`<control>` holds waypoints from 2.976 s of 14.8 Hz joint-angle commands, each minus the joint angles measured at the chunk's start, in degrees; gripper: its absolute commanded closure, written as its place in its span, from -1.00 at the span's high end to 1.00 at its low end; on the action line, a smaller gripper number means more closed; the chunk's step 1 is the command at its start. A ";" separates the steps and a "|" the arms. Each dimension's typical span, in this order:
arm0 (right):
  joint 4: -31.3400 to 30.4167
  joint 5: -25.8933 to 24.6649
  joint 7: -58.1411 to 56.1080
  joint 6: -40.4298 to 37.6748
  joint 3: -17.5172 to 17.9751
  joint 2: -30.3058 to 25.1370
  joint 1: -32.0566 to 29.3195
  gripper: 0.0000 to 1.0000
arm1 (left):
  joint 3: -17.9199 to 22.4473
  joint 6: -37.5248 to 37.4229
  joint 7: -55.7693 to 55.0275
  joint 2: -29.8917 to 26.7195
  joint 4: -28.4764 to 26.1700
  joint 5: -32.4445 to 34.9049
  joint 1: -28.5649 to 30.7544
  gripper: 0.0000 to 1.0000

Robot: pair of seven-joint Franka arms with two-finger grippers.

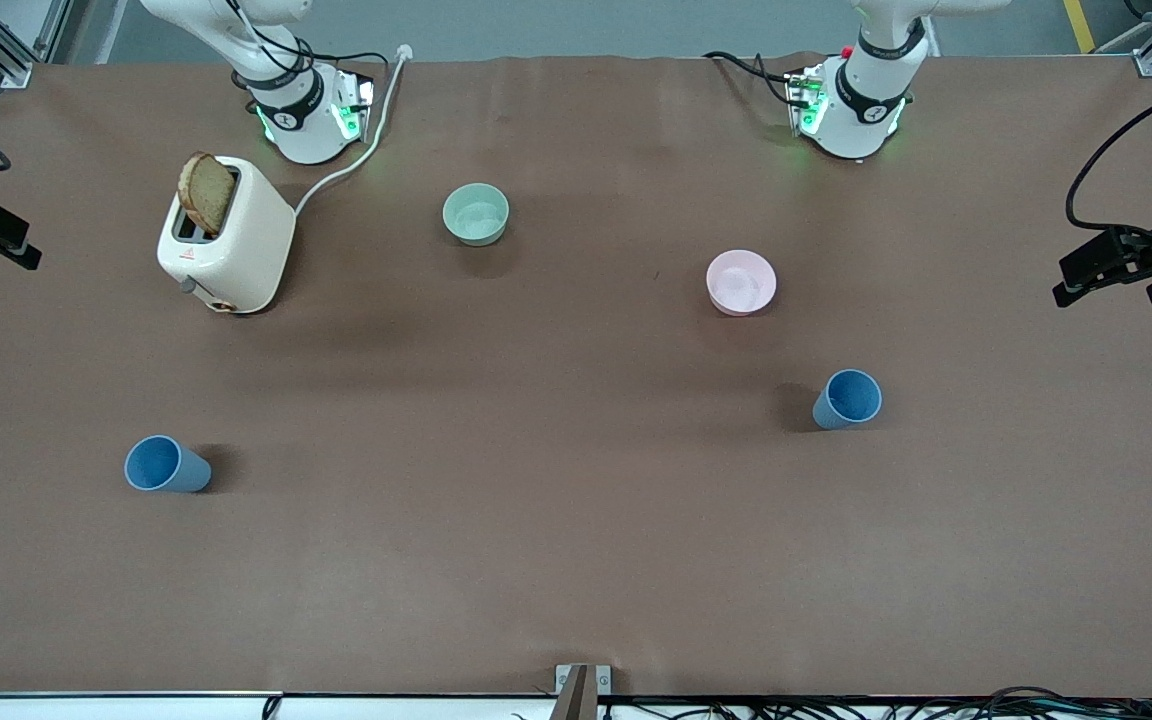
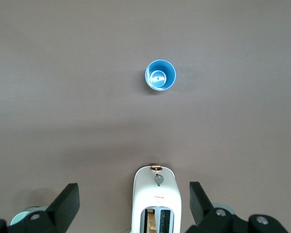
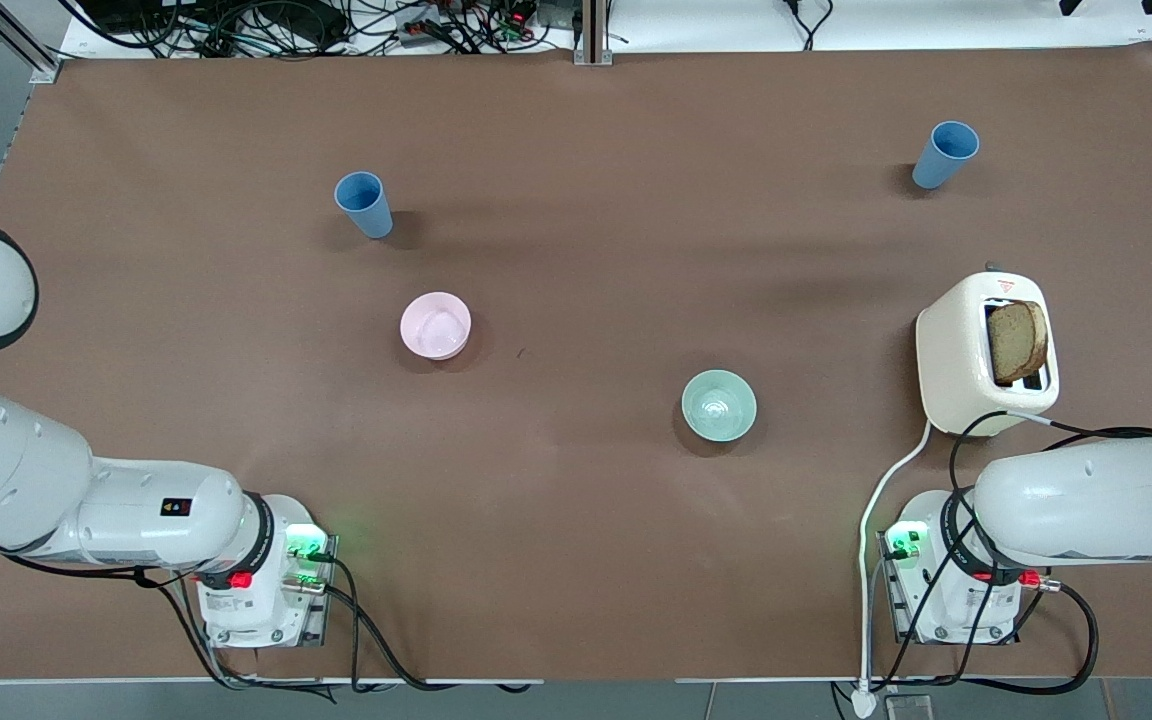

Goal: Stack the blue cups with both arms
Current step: 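Move the left gripper toward the blue cup beside the pink bowl, then grasp the blue cup with the left gripper while the right gripper grasps the other cup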

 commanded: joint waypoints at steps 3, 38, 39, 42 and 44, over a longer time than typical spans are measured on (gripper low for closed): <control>0.67 0.32 0.59 -0.17 0.09 0.43 -0.23 1.00 | -0.33 -4.16 -2.98 0.03 0.29 0.61 -0.38 1.00; 0.23 17.10 -13.03 36.30 0.35 35.93 -11.83 0.90 | -1.65 36.95 -6.17 20.24 -25.46 1.32 -4.52 1.00; 0.05 17.54 -13.03 36.48 0.35 36.12 -11.57 0.88 | -1.65 36.86 -6.17 20.68 -25.46 1.32 -4.69 1.00; -1.96 17.63 -13.03 37.53 0.44 37.34 -11.56 0.76 | -1.65 36.42 -6.17 21.12 -25.55 1.32 -4.69 0.99; -3.20 17.63 -13.12 39.90 0.53 37.61 -11.21 0.70 | -1.65 36.33 -5.90 21.21 -25.46 1.32 -4.43 0.78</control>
